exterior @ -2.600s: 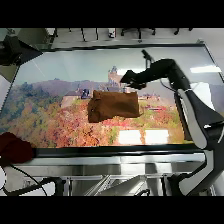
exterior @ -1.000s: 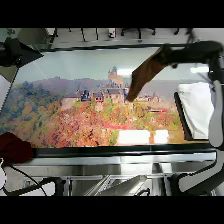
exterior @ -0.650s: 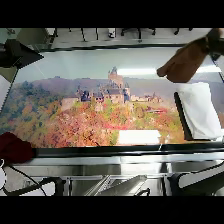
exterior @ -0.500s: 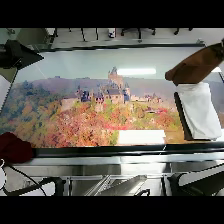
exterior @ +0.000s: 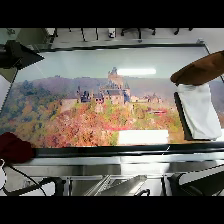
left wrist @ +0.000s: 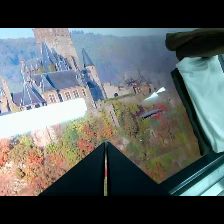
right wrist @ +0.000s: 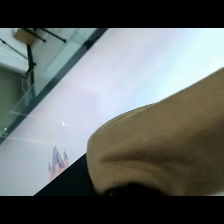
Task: Fold the shirts.
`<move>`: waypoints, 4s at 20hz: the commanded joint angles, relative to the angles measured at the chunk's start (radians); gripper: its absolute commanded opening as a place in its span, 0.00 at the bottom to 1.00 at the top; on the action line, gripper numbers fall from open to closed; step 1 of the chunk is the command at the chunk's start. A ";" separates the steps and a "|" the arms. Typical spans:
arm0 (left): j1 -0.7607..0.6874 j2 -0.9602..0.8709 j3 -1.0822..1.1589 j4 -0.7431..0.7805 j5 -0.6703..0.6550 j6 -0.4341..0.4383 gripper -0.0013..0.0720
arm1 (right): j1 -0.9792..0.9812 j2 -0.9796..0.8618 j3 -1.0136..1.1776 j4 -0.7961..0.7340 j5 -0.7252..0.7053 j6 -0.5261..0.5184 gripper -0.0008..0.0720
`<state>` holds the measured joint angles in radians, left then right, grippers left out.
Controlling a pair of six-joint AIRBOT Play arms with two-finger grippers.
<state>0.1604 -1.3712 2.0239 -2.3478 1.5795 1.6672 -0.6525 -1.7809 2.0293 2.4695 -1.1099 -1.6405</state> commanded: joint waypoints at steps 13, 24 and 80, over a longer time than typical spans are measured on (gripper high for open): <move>-0.001 0.000 0.000 0.000 -0.016 0.000 0.04 | 0.051 -0.014 0.000 0.074 0.133 -0.433 0.04; -0.001 0.000 0.000 0.000 0.016 0.000 0.04 | -0.066 0.142 -0.010 -0.136 -0.309 -0.045 0.04; -0.517 0.492 -1.220 0.067 -0.463 0.027 0.04 | 0.955 0.809 -1.130 -0.254 0.124 -0.013 0.04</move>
<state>-0.3313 -0.9405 0.9367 -2.2414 1.1900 1.6947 0.2379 -0.9707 0.9157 2.2227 -1.0241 -1.6520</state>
